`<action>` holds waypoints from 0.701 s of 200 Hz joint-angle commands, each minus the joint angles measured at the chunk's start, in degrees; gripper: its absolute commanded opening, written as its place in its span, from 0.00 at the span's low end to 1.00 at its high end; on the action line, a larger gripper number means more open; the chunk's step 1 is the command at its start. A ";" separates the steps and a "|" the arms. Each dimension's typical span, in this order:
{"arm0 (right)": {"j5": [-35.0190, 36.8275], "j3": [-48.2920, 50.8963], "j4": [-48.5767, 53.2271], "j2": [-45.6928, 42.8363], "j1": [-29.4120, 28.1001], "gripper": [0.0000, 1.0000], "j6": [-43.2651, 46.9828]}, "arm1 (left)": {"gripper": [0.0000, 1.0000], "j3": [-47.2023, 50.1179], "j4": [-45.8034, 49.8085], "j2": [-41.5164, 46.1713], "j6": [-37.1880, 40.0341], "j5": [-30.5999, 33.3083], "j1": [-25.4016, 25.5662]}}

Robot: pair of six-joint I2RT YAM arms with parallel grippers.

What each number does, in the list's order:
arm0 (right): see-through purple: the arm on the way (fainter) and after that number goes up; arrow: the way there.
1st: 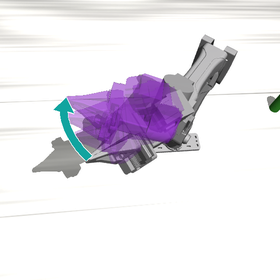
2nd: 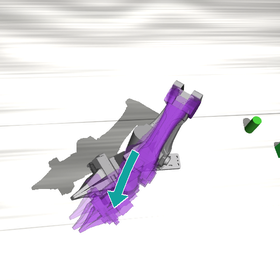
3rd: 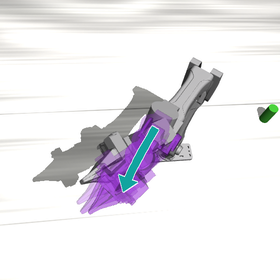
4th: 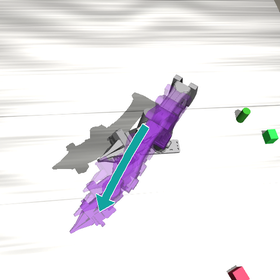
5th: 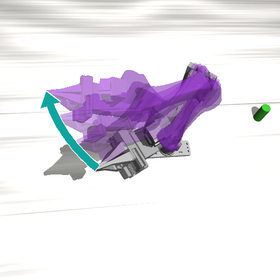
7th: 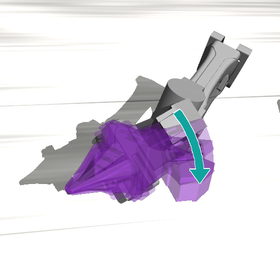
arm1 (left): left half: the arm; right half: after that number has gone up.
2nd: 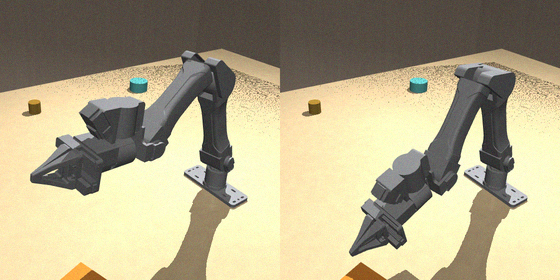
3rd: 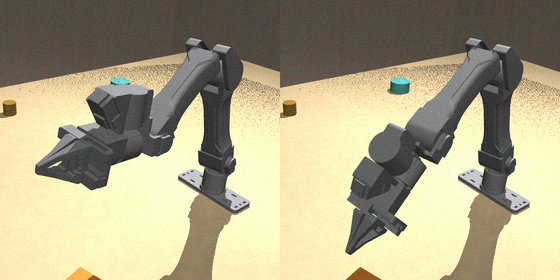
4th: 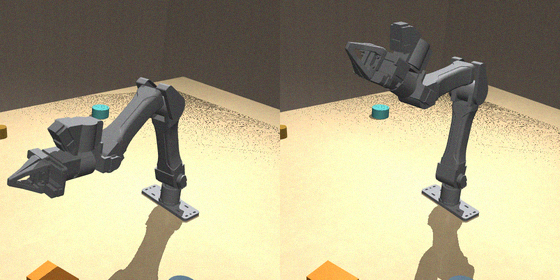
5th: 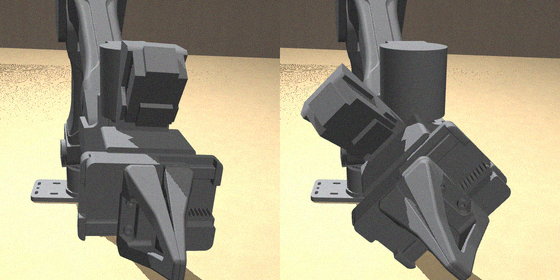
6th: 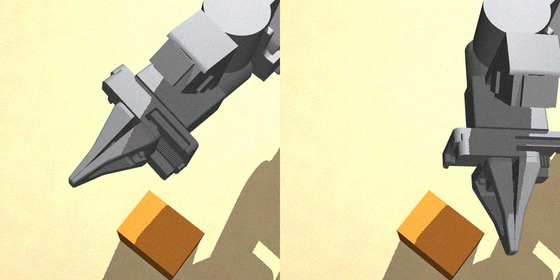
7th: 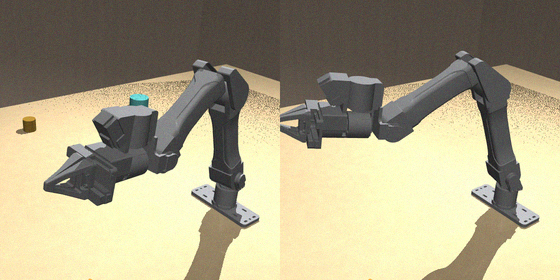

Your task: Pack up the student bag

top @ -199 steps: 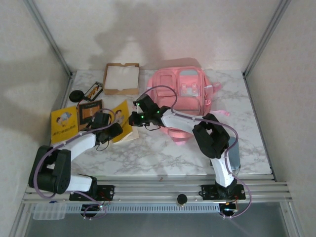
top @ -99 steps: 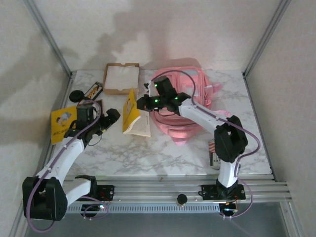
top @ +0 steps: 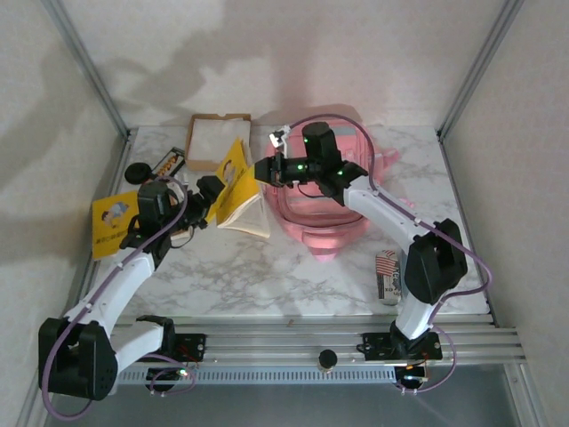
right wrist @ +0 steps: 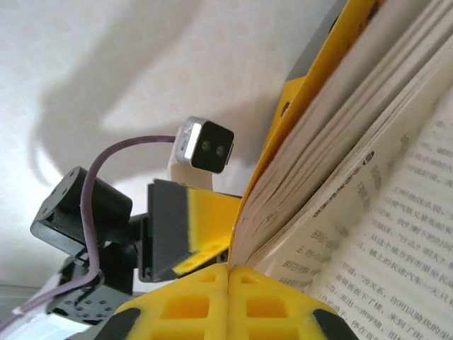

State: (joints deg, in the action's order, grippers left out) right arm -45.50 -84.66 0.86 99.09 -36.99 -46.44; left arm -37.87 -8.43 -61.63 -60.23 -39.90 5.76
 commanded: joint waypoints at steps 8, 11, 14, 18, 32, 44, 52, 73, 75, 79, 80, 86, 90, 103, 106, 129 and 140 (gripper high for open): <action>-5.01 2.83 -12.19 -3.52 0.69 0.00 -7.44 | 0.98 1.02 -12.87 1.27 -8.48 -1.33 0.66; -5.25 3.02 -12.66 -3.65 0.81 0.00 -7.92 | 0.97 1.14 -13.89 1.20 -9.17 -1.53 0.73; -5.26 3.24 -13.14 -3.76 0.91 0.00 -8.40 | 0.97 1.39 -14.95 1.24 -9.87 -1.71 0.86; -5.29 3.38 -13.40 -3.95 0.95 0.00 -8.51 | 0.96 1.67 -16.26 1.22 -10.76 -1.91 0.92; -4.62 3.58 -11.72 -4.45 1.11 0.00 -7.43 | 0.90 1.83 -18.63 1.66 -12.72 -2.24 1.01; -4.45 4.37 -11.62 -4.82 1.39 0.00 -7.20 | 0.86 1.11 -17.97 1.90 -12.74 -2.73 1.10; -4.81 4.84 -11.78 -4.74 1.62 0.00 -7.20 | 0.80 0.65 -17.38 1.94 -12.64 -2.86 1.14; -5.87 5.00 -12.07 -4.23 1.75 0.00 -6.95 | 0.71 0.32 -17.85 1.85 -13.44 -3.27 2.12; -5.95 4.98 -11.99 -4.14 1.75 0.00 -6.81 | 0.71 0.33 -17.92 1.86 -13.60 -3.32 2.21; -6.14 4.95 -11.63 -4.03 1.77 0.00 -6.62 | 0.70 0.34 -18.08 1.78 -14.00 -3.48 2.36; -6.16 4.95 -11.56 -3.97 1.80 0.00 -6.55 | 0.69 0.34 -18.14 1.77 -14.15 -3.55 2.34; -6.23 4.83 -10.98 -3.90 1.97 0.00 -6.17 | 0.67 0.54 -19.11 1.83 -15.29 -3.69 2.57; -6.19 4.97 -10.66 -3.83 2.13 0.00 -5.92 | 0.66 0.78 -20.33 1.95 -16.24 -3.79 2.74; -6.29 5.79 -10.56 -3.90 2.69 0.00 -5.61 | 0.61 0.86 -21.90 2.46 -17.57 -3.73 3.18; -6.34 5.92 -10.54 -3.90 2.91 0.00 -5.53 | 0.60 0.72 -21.63 2.55 -17.57 -3.65 3.27; -6.45 6.12 -8.38 -3.47 3.33 0.00 -3.86 | 0.51 -0.58 -19.92 2.83 -16.91 -3.06 3.86; -6.06 6.19 -6.67 -3.29 3.70 0.00 -2.81 | 0.45 -0.52 -20.62 2.74 -17.53 -3.02 3.99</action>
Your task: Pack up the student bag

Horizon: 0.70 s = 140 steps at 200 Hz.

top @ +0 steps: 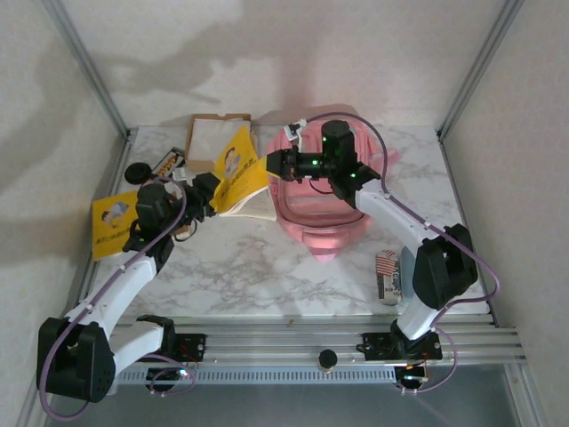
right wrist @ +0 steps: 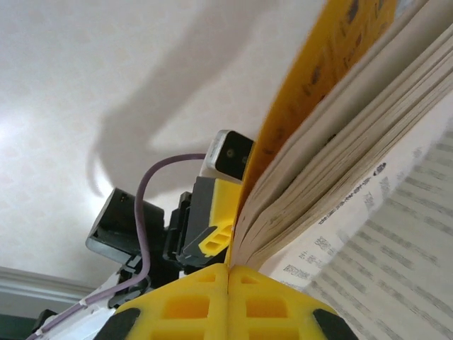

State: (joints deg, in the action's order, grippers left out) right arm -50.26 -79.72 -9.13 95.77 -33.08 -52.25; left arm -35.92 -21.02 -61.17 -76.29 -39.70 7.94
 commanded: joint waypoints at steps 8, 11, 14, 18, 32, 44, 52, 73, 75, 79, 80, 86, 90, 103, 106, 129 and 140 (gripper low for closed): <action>-1.12 1.64 3.26 -0.19 0.09 0.00 3.12 | 0.42 -2.62 -7.66 2.13 -1.56 -3.22 1.96; -1.12 1.85 3.25 -0.24 0.18 0.00 3.20 | 0.41 -2.72 -7.62 2.11 -1.58 -3.25 2.03; -1.07 1.86 3.24 -0.23 0.25 0.00 3.27 | 0.41 -2.75 -7.60 2.03 -1.54 -3.27 2.11; -1.08 1.86 3.44 -0.17 0.29 0.00 3.52 | 0.40 -2.88 -7.43 2.01 -1.41 -3.27 2.18; -1.21 0.84 5.31 0.35 0.38 0.00 4.78 | 0.33 -3.34 -6.21 1.83 -0.73 -2.97 2.51; -0.63 0.13 6.81 0.60 0.60 0.00 5.95 | 0.27 -3.54 -5.20 1.95 -0.09 -2.64 2.60; -0.54 0.18 7.30 0.77 0.86 0.00 6.25 | 0.24 -3.54 -4.88 1.97 0.24 -2.45 2.60; -0.09 -0.13 8.69 0.68 1.34 0.00 7.56 | 0.10 -3.67 -4.00 1.25 0.87 -2.65 2.75; -0.03 -0.16 8.93 0.66 1.39 0.00 7.83 | 0.08 -3.75 -3.89 1.14 0.94 -2.61 2.77; 0.37 -0.48 9.65 0.50 1.38 0.00 8.38 | 0.04 -3.81 -3.90 1.14 1.05 -2.60 2.82; 0.44 -0.50 9.96 0.44 1.41 0.00 8.60 | 0.03 -3.81 -3.92 1.14 1.10 -2.59 2.84; 1.08 -0.89 11.63 0.43 1.44 0.06 9.75 | 0.00 -3.94 -4.06 1.03 1.29 -2.44 2.95; 1.59 -1.08 12.67 0.29 1.52 0.12 10.57 | 0.00 -3.98 -4.06 1.03 1.47 -2.32 3.03; 2.35 -0.41 14.35 -0.58 2.04 0.30 11.90 | 0.00 -4.25 -4.84 0.84 1.50 -2.46 3.30; 2.26 0.13 14.09 -0.97 2.29 0.35 11.86 | 0.00 -4.30 -5.25 0.73 1.45 -2.59 3.45; -2.03 5.52 7.99 -4.68 5.03 0.67 7.37 | 0.00 -4.89 -7.79 0.04 1.64 -3.64 5.28; -4.16 6.89 5.42 -5.77 5.82 0.84 4.38 | 0.00 -5.37 -8.81 -0.48 2.01 -3.64 6.54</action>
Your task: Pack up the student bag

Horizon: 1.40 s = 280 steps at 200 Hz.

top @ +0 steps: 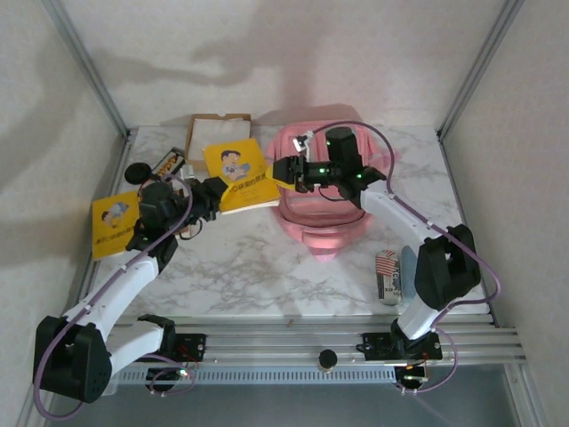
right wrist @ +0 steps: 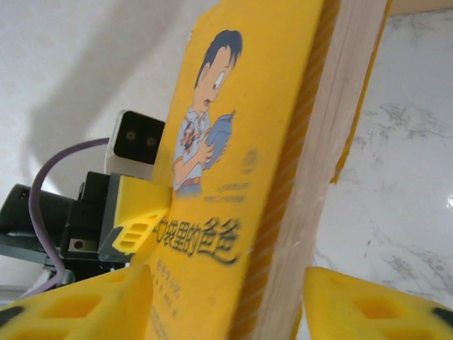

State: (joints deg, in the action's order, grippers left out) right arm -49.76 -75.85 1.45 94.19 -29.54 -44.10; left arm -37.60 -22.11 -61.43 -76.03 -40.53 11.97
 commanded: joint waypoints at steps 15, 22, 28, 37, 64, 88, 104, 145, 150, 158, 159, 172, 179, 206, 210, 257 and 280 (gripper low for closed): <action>-4.63 3.24 -3.70 -4.78 2.21 0.98 -4.79 | 0.00 -4.84 -9.18 -1.37 2.28 -2.90 4.67; -4.57 3.71 -2.43 -4.81 2.23 0.99 -4.99 | 0.00 -5.50 -10.00 -2.02 2.38 -2.90 5.46; -4.49 4.22 -1.79 -4.81 2.40 0.99 -5.11 | 0.00 -5.97 -10.85 -2.49 2.61 -2.78 6.13; -4.75 5.26 -2.64 -4.96 2.52 0.99 -5.98 | 0.00 -6.60 -10.93 -3.01 3.17 -2.12 6.90; -9.02 8.84 -17.81 -7.53 2.55 0.98 -16.04 | 0.00 -7.76 -9.38 -5.05 4.62 -1.52 7.89; -8.54 7.75 -14.40 -9.26 3.70 0.76 -14.20 | 0.00 -8.82 -3.12 -5.81 9.47 -0.09 8.14; -9.00 10.16 -17.39 -9.98 4.62 0.60 -16.38 | 0.00 -9.76 0.78 -6.45 12.36 1.08 8.25; -7.47 10.12 -13.80 -10.53 5.19 0.30 -12.49 | 0.00 -9.83 0.85 -8.21 13.25 1.26 9.37; -7.19 9.84 -12.51 -10.41 5.32 0.25 -11.42 | 0.00 -9.94 0.89 -8.39 13.35 1.26 9.39; -6.71 9.47 -10.73 -10.43 5.62 0.19 -9.78 | 0.00 -10.08 0.90 -8.58 13.45 1.25 9.47; -6.60 9.39 -10.44 -10.43 5.67 0.18 -9.61 | 0.00 -10.10 0.87 -8.60 13.45 1.29 9.48; -5.88 9.36 -9.03 -10.69 6.38 0.12 -8.22 | 0.00 -10.67 1.23 -8.87 13.98 1.42 9.99; -5.18 9.14 -7.47 -10.93 6.96 0.09 -6.87 | 0.00 -11.26 2.02 -9.05 14.71 1.64 10.31; -1.81 8.51 -0.99 -13.47 10.06 0.00 -1.52 | 0.35 -14.98 8.16 -9.95 21.47 3.05 11.45; -1.14 8.23 0.44 -13.87 10.62 0.00 -0.32 | 0.39 -15.78 9.65 -10.26 23.71 3.51 11.56; 5.41 10.37 13.38 -19.67 26.07 0.00 6.91 | 0.57 -30.66 32.93 -20.45 54.87 15.04 15.59; 8.16 11.34 16.86 -21.79 33.78 0.00 9.31 | 0.59 -35.92 36.03 -27.84 66.49 21.03 20.89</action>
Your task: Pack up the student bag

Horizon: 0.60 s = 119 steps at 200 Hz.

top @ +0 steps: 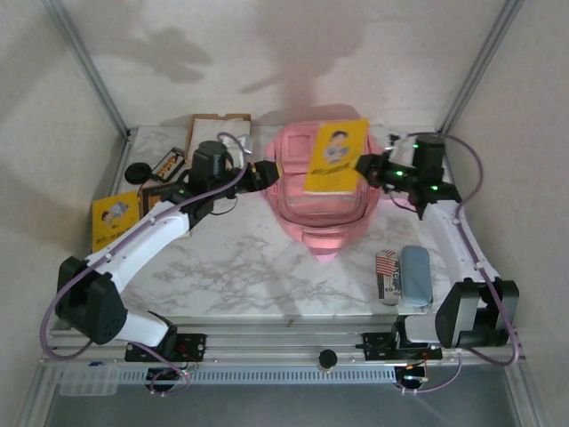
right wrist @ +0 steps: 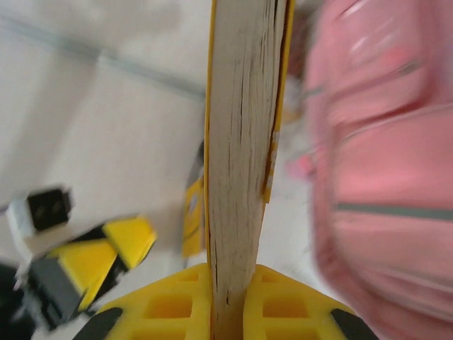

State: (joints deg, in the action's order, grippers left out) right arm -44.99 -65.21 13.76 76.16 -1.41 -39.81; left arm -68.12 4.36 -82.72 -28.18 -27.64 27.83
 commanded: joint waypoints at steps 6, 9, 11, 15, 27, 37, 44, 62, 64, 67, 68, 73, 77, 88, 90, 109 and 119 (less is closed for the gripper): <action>2.73 1.40 4.31 -4.21 7.73 0.00 4.88 | 0.60 -7.80 11.29 -9.01 22.47 9.60 6.77; 2.30 1.69 4.27 -4.45 8.66 0.00 4.91 | 0.61 -8.95 12.08 -10.51 24.00 10.31 7.58; 2.11 1.87 4.26 -4.62 9.40 0.00 4.87 | 0.62 -9.66 12.49 -11.38 25.05 10.74 8.11; 1.90 2.30 4.25 -4.81 10.66 0.00 4.90 | 0.64 -11.09 13.30 -13.04 26.94 11.01 8.97; 2.11 2.91 4.87 -5.51 13.80 0.00 5.47 | 0.68 -14.52 14.43 -17.15 31.67 10.97 11.44; 2.56 3.14 5.39 -6.12 15.96 0.00 5.97 | 0.70 -16.11 14.19 -20.12 35.95 14.03 13.46; 2.46 3.65 5.14 -6.55 17.24 0.00 5.97 | 0.72 -17.58 14.71 -22.40 38.54 16.96 14.79; 2.37 4.46 4.93 -7.15 20.16 0.00 5.80 | 0.78 -23.68 19.38 -29.19 43.36 19.86 16.49; 2.32 4.56 4.89 -7.16 20.31 0.00 5.80 | 0.78 -24.13 19.68 -29.83 43.82 20.00 16.58; 2.39 4.64 4.84 -7.26 20.67 0.00 5.80 | 0.78 -24.77 20.10 -30.73 44.39 20.15 16.75; 2.38 4.69 4.86 -7.26 20.75 0.00 5.80 | 0.78 -25.04 20.26 -31.00 44.64 20.11 16.78; 2.39 4.87 4.87 -7.36 21.17 0.00 5.71 | 0.79 -25.88 20.65 -32.20 45.69 20.10 16.96; 2.35 5.06 4.87 -7.40 21.59 0.00 5.65 | 0.80 -26.36 20.87 -33.02 46.39 19.98 17.05; 1.78 5.51 4.51 -7.36 22.26 0.00 5.62 | 0.81 -27.71 21.10 -35.09 47.85 19.46 17.19; 1.65 5.57 4.50 -7.41 22.29 0.00 5.62 | 0.81 -28.02 21.23 -35.46 48.04 19.37 17.17; 1.23 5.83 4.04 -7.43 22.68 0.00 4.61 | 0.82 -32.00 24.36 -39.41 50.01 19.02 17.25; 1.09 5.85 3.27 -7.72 22.68 0.00 4.15 | 0.83 -33.52 25.81 -41.04 50.84 18.89 17.25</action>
State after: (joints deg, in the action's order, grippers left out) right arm -41.58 -59.35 20.64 70.63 20.91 -35.55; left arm -96.71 24.27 -120.68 16.71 -10.39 45.28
